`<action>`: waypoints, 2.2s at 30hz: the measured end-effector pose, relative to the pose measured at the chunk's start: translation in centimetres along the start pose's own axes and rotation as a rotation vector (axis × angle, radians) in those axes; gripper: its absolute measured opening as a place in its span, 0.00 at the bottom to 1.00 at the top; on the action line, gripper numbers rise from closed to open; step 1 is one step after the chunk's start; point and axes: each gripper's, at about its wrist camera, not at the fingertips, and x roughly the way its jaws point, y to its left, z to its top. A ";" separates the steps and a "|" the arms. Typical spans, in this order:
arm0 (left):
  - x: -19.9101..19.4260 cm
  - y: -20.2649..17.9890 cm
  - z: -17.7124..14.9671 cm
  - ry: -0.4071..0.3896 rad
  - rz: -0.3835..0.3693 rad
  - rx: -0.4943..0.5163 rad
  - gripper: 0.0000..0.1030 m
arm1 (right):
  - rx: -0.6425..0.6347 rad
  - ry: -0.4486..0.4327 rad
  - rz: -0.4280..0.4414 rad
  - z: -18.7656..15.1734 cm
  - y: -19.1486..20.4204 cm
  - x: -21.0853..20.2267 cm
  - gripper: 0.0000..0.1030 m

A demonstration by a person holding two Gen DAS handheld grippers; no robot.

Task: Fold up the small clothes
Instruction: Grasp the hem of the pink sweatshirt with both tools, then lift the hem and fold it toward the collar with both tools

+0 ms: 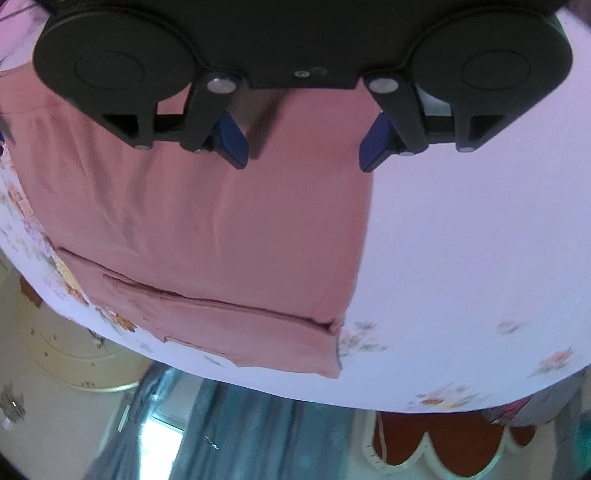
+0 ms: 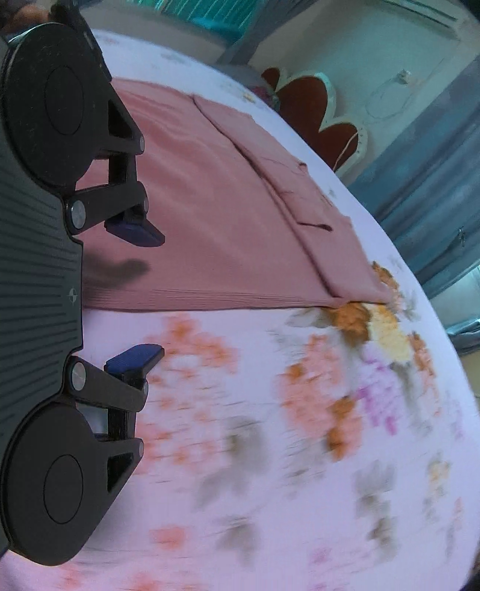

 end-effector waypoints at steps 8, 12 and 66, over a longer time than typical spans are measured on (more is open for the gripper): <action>-3.3 2.4 -3.5 0.008 -0.017 -0.120 0.60 | 0.027 0.027 0.092 -3.2 0.0 -1.9 0.57; -3.6 2.6 -3.9 0.029 -0.082 -0.155 0.60 | 0.051 0.043 0.133 -4.4 -0.2 -2.2 0.57; -2.3 3.9 4.6 -0.229 -0.435 -0.448 0.10 | -0.034 -0.145 0.347 4.8 3.7 -2.7 0.07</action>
